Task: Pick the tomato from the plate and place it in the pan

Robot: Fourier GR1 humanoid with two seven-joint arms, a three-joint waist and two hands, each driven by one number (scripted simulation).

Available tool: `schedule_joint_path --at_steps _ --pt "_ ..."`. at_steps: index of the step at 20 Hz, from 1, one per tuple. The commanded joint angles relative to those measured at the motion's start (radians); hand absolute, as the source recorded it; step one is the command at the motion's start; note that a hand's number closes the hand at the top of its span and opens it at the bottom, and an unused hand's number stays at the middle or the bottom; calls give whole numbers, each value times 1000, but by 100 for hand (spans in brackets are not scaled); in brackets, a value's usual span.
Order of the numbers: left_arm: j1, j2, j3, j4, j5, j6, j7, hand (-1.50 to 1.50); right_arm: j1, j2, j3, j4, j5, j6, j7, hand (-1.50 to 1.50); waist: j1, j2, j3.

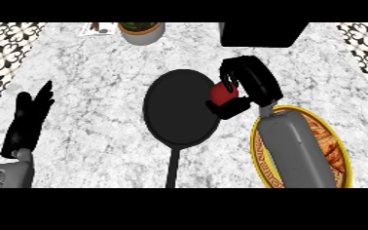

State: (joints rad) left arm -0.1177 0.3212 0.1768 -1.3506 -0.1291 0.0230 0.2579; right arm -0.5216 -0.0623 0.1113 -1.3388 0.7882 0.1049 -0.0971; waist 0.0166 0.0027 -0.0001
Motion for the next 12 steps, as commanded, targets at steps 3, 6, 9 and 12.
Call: schedule_joint_path --at_steps 3,6,9,12 --pt "-34 6 18 43 6 -16 -22 0 -181 60 75 310 -53 -170 54 150 8 3 0" --pt "-21 -17 3 72 -21 7 -62 0 -236 61 105 487 -100 -242 27 150 12 6 0" --pt "-25 -47 -26 41 -41 28 -44 0 -290 62 175 653 -178 -356 -23 150 26 8 1" --pt "-78 5 -1 15 0 -33 19 0 -315 62 256 745 -287 -407 -50 150 51 13 1"
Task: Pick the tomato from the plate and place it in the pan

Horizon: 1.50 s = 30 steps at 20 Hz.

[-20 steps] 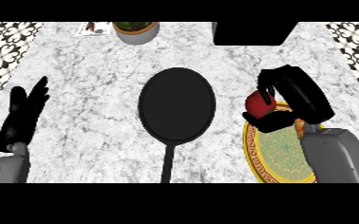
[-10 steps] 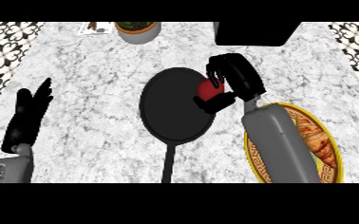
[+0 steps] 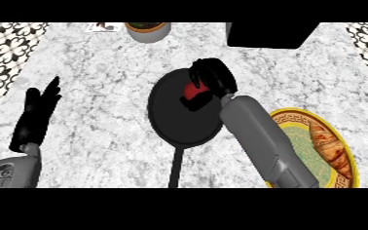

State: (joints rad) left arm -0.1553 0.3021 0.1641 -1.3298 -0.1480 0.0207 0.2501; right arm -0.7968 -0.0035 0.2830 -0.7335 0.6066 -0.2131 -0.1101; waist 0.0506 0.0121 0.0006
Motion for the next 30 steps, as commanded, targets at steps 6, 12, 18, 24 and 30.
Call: schedule_joint_path --at_steps 6,12,18,24,30 --pt "-57 -25 -39 9 -18 -8 5 0 -50 3 117 228 -319 -74 -113 150 58 18 2" --pt "-98 -21 -49 33 -31 -12 5 0 -41 3 242 233 -466 -77 -106 -150 87 21 2" --pt "-110 -22 -35 59 -19 -16 -6 0 -44 4 252 232 -597 -118 -191 -150 86 23 3" --pt "-137 -6 -23 70 -16 -24 2 0 -71 4 235 190 -752 -203 -266 -150 83 21 3" --pt "-55 -3 6 73 -4 -16 -35 0 -99 4 189 266 -871 -249 -312 -150 35 7 1"
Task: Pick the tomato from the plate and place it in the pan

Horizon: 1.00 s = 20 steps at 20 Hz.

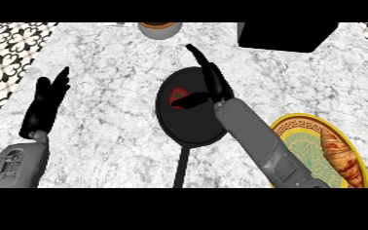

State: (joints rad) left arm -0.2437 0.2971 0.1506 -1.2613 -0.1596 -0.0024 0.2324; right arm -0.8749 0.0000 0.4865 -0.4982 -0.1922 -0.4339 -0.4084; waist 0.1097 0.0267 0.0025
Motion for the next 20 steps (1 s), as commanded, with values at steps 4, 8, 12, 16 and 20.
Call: schedule_joint_path --at_steps 4,8,12,16,20 --pt "48 18 45 -26 19 10 13 0 -113 -16 -144 164 -67 22 -38 -150 -66 -14 -2" --pt "43 25 54 10 8 16 4 0 -41 -141 -195 123 -96 154 -126 -150 -99 -20 -2" --pt "144 14 54 -53 14 11 -17 0 -20 -296 -232 116 -114 321 -121 -150 -101 -26 -2" --pt "101 17 54 -86 17 9 30 0 -28 -388 -274 191 -112 467 -180 -150 -91 -20 -1" --pt "125 -1 51 -79 13 15 -2 0 9 -498 -289 193 -102 601 -196 -150 -95 -23 -2"
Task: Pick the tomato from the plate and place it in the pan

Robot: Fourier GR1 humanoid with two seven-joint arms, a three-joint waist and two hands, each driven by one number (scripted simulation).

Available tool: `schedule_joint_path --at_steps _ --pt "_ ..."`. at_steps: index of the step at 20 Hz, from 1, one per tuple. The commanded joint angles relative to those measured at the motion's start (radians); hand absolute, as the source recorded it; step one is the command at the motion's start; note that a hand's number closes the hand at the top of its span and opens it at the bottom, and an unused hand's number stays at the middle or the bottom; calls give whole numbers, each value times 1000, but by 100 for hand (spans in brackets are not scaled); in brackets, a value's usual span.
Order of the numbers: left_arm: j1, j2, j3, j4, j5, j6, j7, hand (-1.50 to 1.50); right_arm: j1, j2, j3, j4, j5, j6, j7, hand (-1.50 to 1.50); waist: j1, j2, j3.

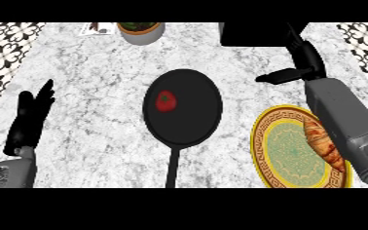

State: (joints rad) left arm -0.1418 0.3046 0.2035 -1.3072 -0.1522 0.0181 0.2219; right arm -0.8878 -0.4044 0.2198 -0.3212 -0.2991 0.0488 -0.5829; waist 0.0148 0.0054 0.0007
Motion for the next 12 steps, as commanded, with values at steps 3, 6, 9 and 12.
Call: schedule_joint_path --at_steps 3,6,9,12 --pt "-23 -10 -2 16 -5 4 5 0 17 -166 -29 84 33 202 -90 -150 10 8 1" --pt "-52 8 9 53 5 -22 -3 0 9 -192 -46 120 50 240 -128 -150 10 7 1" --pt "-5 -24 -21 -39 -26 18 33 0 45 -226 -40 126 80 285 -198 -150 13 4 2" --pt "-5 7 5 -12 -6 -16 25 0 17 -269 -58 167 92 321 -182 -150 16 5 1"
